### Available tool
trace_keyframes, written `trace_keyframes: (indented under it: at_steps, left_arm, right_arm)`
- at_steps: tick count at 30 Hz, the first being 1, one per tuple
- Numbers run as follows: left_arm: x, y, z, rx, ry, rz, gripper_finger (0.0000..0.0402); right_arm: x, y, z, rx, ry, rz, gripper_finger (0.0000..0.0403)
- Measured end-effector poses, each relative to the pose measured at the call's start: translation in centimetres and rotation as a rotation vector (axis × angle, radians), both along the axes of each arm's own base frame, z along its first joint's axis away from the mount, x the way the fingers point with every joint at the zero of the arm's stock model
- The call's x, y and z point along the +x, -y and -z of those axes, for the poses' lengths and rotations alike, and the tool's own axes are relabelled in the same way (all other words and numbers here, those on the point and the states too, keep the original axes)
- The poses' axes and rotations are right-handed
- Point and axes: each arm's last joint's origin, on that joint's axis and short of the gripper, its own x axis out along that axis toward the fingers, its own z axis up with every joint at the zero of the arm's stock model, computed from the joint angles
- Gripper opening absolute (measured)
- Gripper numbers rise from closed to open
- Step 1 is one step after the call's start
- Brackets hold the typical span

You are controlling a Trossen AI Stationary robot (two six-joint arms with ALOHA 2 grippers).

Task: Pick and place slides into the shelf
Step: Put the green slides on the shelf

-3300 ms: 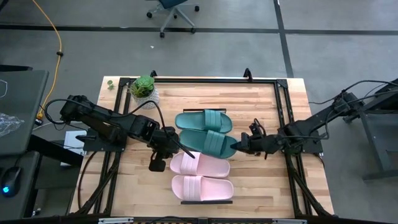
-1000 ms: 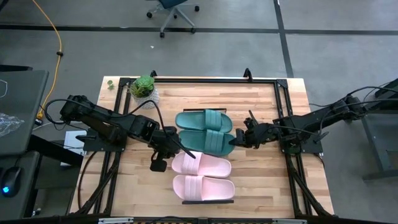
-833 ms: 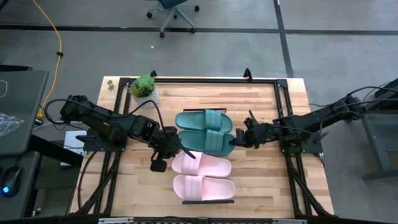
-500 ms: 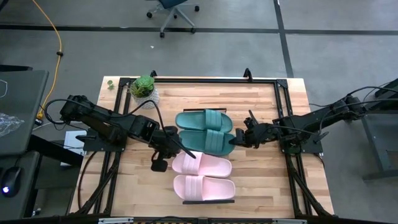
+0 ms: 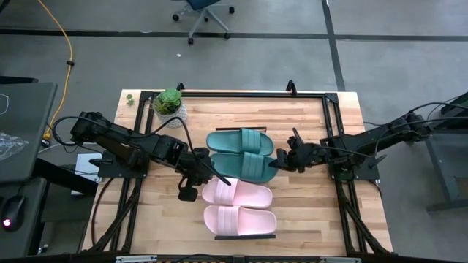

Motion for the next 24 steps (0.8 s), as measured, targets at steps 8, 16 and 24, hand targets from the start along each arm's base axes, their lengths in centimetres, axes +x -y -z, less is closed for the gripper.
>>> trace_keyframes:
  at_steps: [8, 16, 24]
  left_arm:
    - [-0.1, 0.0, 0.0, 0.001, -0.008, 0.0, 0.0007]
    - [-0.1, 0.0, 0.1, -0.001, -0.012, 0.001, 0.0007]
    - [-0.1, 0.0, 0.1, 0.0, -0.017, 0.001, 0.0007]
  right_arm:
    - [-0.2, 0.1, 0.3, 0.004, -0.032, 0.017, 0.0142]
    - [-0.6, 0.2, 0.3, -0.022, -0.049, 0.052, 0.0165]
    - [-1.5, 0.5, -0.4, -0.055, -0.031, 0.107, 0.0165]
